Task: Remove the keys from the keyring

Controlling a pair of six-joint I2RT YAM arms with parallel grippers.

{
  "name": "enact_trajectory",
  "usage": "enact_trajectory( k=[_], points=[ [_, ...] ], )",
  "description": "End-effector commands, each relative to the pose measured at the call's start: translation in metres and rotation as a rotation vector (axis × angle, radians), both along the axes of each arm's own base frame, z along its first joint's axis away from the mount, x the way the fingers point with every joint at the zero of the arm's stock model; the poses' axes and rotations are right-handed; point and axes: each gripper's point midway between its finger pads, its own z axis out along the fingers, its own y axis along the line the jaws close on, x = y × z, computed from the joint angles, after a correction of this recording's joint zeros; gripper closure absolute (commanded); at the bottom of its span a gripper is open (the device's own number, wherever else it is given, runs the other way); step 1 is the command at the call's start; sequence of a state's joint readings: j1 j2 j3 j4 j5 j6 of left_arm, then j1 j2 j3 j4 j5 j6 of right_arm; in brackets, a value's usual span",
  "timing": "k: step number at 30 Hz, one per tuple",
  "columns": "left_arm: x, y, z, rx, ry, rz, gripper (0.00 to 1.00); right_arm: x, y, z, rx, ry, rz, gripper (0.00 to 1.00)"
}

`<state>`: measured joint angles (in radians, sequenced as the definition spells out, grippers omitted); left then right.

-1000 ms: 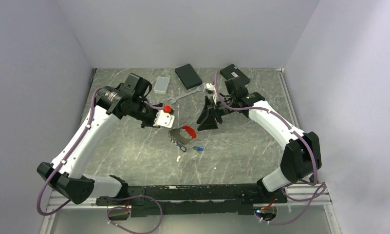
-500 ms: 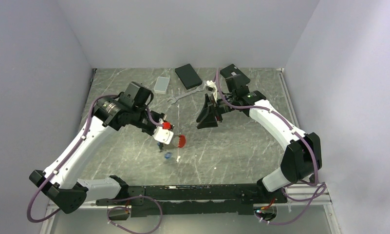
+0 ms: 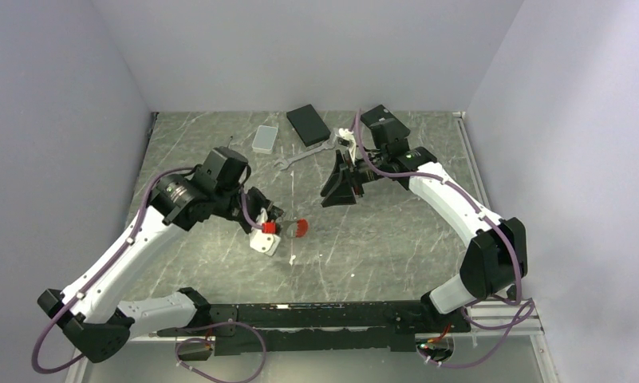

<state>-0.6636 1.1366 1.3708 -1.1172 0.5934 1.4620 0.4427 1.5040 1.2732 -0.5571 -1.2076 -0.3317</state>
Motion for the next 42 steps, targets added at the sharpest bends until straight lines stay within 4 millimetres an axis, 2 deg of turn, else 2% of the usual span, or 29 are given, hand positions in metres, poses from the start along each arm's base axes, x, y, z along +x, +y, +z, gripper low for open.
enact_trajectory(
  k=[1, 5, 15, 27, 35, 42],
  points=[
    [-0.003, -0.007, 0.016, -0.046, -0.233, -0.144, 1.0, 0.013, 0.006, 0.036, 0.081, -0.168, 0.014, 0.54],
    [-0.008, -0.008, 0.016, -0.064, -0.378, -0.234, 1.0, 0.016, 0.013, 0.039, 0.111, -0.23, 0.06, 0.54],
    [-0.013, -0.015, 0.024, -0.125, -0.592, -0.347, 1.0, -0.018, 0.043, 0.025, 0.161, -0.205, 0.221, 0.57],
    [-0.022, -0.02, 0.031, -0.162, -0.74, -0.456, 1.0, -0.041, 0.065, 0.023, 0.194, -0.175, 0.321, 0.62],
    [-0.034, -0.019, 0.029, -0.17, -0.804, -0.537, 1.0, -0.04, 0.071, 0.019, 0.203, -0.173, 0.323, 0.65],
    [-0.037, -0.023, 0.034, -0.192, -0.863, -0.572, 1.0, -0.051, 0.075, 0.013, 0.211, -0.16, 0.357, 0.66]
  ],
)
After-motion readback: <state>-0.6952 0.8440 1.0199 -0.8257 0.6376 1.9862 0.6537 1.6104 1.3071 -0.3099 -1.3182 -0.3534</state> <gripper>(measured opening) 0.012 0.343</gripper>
